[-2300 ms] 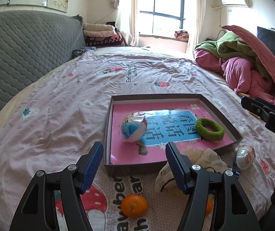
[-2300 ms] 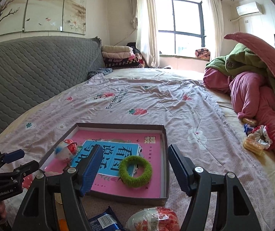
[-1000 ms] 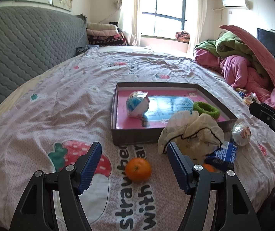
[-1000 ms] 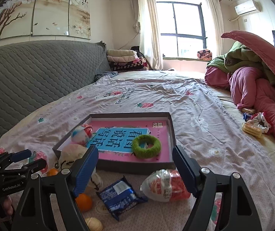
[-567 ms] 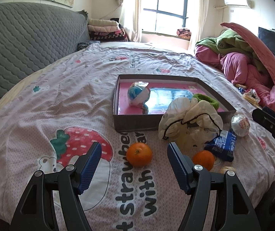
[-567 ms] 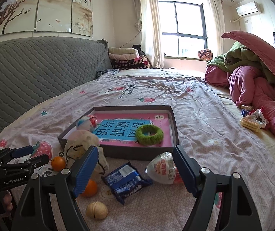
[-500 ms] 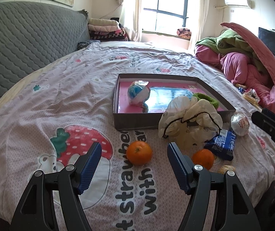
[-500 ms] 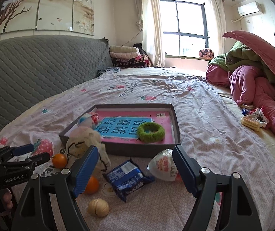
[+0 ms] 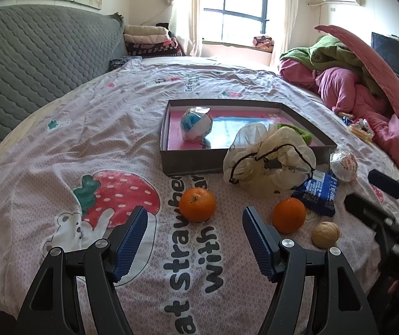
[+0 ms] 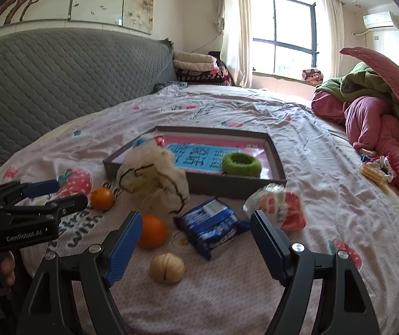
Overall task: Organize objects
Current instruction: 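Move the right tool toward the beige walnut ball while the left tool approaches an orange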
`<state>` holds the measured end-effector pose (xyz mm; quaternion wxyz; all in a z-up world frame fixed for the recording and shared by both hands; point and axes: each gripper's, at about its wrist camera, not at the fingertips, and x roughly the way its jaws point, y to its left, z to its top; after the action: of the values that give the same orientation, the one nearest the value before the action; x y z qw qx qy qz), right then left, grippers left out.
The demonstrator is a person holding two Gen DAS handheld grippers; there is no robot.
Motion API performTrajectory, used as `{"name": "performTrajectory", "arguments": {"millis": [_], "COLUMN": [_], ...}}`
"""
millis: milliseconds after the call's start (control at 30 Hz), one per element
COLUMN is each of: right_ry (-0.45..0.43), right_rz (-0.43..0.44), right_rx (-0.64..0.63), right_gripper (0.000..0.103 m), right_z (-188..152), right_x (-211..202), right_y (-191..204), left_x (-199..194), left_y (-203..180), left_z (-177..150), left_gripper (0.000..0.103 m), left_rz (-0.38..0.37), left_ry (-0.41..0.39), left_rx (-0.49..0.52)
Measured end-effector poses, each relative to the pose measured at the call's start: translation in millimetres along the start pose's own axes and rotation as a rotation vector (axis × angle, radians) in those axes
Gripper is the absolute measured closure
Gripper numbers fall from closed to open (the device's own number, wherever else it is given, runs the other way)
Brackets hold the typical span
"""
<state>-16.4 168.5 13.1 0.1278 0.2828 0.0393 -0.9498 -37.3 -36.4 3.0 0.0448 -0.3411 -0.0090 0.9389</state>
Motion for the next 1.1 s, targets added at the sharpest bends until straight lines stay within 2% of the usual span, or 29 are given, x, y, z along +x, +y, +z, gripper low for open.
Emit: {"name": "performTrajectory", "arguments": {"millis": [233, 767, 1100], "right_ry": [0.055, 0.094, 0.148], "right_rz": [0.002, 0.004, 0.008], "right_rx": [-0.002, -0.005, 0.006], "right_gripper": [0.024, 0.024, 0.024], "right_z": [-13.1, -22.8, -28.0], "right_x": [5.2, 7.0, 17.9], "right_y": [8.9, 12.6, 11.8], "left_x": [1.1, 8.2, 19.5], "left_y": [-2.1, -6.9, -4.9], "left_z": [-2.6, -10.7, -11.5], "left_gripper": [0.031, 0.031, 0.031], "left_rz": [-0.005, -0.001, 0.001], "left_ry": [0.011, 0.067, 0.093], "left_rx": [0.008, 0.036, 0.026]}}
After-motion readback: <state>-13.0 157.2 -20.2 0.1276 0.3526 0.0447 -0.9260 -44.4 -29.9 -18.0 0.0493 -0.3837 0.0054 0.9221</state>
